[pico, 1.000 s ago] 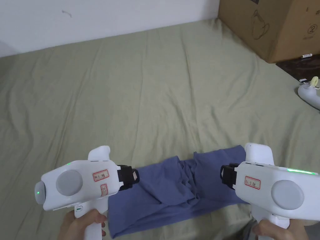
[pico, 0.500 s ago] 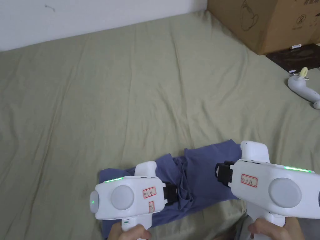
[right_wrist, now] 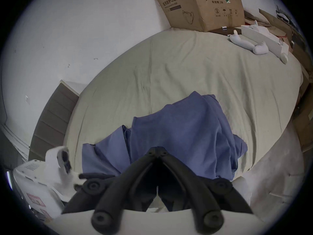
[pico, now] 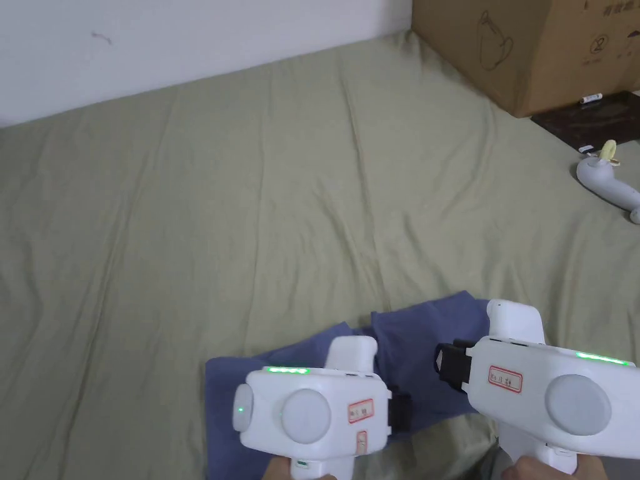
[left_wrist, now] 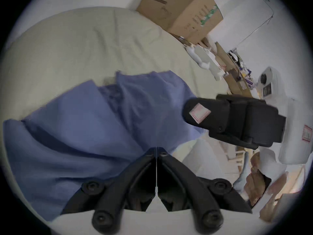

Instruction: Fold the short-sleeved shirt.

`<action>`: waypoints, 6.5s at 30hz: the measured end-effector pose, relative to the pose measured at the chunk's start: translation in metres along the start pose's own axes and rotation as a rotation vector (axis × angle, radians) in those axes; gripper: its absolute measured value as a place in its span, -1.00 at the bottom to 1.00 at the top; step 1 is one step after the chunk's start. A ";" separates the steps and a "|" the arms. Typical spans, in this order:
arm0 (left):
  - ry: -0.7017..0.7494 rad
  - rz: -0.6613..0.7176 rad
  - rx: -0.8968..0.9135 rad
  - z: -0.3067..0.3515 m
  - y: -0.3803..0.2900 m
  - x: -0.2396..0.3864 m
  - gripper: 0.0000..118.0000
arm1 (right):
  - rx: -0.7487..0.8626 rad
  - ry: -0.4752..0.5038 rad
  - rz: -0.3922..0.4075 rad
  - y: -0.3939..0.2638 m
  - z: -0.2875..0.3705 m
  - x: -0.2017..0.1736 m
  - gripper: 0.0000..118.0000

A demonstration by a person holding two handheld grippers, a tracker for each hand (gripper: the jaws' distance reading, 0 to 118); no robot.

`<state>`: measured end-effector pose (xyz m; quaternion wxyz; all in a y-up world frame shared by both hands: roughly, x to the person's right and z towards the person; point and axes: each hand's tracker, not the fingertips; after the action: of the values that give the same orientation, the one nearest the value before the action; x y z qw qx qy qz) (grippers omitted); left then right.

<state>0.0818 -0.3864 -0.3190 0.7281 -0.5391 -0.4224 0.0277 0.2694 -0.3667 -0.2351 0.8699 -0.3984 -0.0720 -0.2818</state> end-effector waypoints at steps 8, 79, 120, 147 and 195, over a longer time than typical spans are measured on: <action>-0.032 0.075 0.116 0.058 -0.006 -0.031 -0.99 | 0.019 -0.012 0.053 0.010 0.012 -0.011 -1.00; 0.076 0.376 0.303 0.304 0.019 -0.163 -0.91 | -0.099 0.020 0.244 0.001 -0.027 -0.099 -1.00; -0.177 0.493 0.030 0.057 -0.007 -0.165 -1.00 | -0.117 -0.039 0.135 -0.002 -0.024 -0.037 -1.00; -0.125 0.462 0.267 0.175 -0.026 -0.173 -1.00 | -0.081 -0.020 0.220 0.010 -0.008 -0.075 -1.00; -0.374 0.594 0.112 0.110 -0.036 -0.304 -0.55 | -0.329 -0.002 0.428 -0.019 -0.130 -0.179 -1.00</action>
<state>-0.1994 -0.4682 -0.4612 0.6266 -0.5833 -0.3713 0.3595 0.0972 -0.3944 -0.3723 0.8332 -0.5408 0.0597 -0.0987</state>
